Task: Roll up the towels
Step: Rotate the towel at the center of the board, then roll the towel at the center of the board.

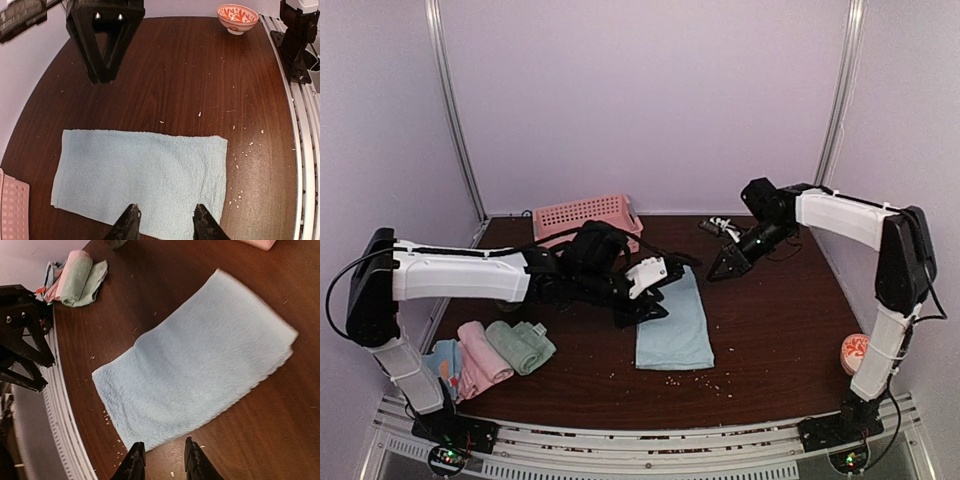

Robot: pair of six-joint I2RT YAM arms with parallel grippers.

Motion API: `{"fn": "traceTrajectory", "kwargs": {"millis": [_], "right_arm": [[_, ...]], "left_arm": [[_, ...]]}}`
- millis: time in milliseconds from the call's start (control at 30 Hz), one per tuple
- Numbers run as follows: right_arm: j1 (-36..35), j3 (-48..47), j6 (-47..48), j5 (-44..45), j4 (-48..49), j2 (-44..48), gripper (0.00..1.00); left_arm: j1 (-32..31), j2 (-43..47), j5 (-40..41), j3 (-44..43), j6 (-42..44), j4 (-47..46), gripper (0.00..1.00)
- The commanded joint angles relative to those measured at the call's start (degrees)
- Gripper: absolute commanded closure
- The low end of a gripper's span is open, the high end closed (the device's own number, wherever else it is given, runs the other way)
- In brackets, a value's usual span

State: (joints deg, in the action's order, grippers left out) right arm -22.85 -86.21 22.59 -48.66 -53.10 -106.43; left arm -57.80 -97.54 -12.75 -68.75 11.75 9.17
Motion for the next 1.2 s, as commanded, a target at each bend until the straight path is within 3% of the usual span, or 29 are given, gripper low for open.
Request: {"fn": "traceTrajectory", "kwargs": {"millis": [0,100,167,233,333,400,533,800,1167], "right_arm": [[2.1,6.1,-1.3,14.1,11.6,14.3,0.72],[2.0,20.0,-5.7,18.6,30.7,29.0,0.56],[1.9,22.4,-4.1,15.8,32.9,29.5,0.44],[2.0,19.9,-2.4,12.2,27.1,25.5,0.47],[1.9,14.0,3.5,3.9,12.5,17.8,0.61],[1.9,14.3,7.9,1.3,7.8,16.7,0.57],[1.7,19.2,8.4,2.2,11.1,20.3,0.54],[1.7,19.3,4.6,5.6,11.8,19.1,0.57],[1.7,20.1,7.3,0.1,8.4,15.5,0.58]], "left_arm": [[-0.2,2.1,1.1,2.5,3.9,2.3,0.59],[-0.9,0.5,0.7,2.5,4.2,4.7,0.59],[-1.8,0.4,-0.4,4.2,4.8,3.1,0.61],[-2.7,-0.2,-2.5,6.0,5.5,0.7,0.64],[-4.1,-2.4,-3.3,6.4,6.8,-0.3,0.67],[-4.6,-3.7,-2.3,6.2,7.6,-0.3,0.67],[-4.6,-5.1,-2.5,7.0,9.0,-1.3,0.68],[-5.3,-8.5,-0.6,5.9,10.3,-1.7,0.67],[-5.3,-13.2,3.4,7.6,10.7,-4.8,0.68]]}}
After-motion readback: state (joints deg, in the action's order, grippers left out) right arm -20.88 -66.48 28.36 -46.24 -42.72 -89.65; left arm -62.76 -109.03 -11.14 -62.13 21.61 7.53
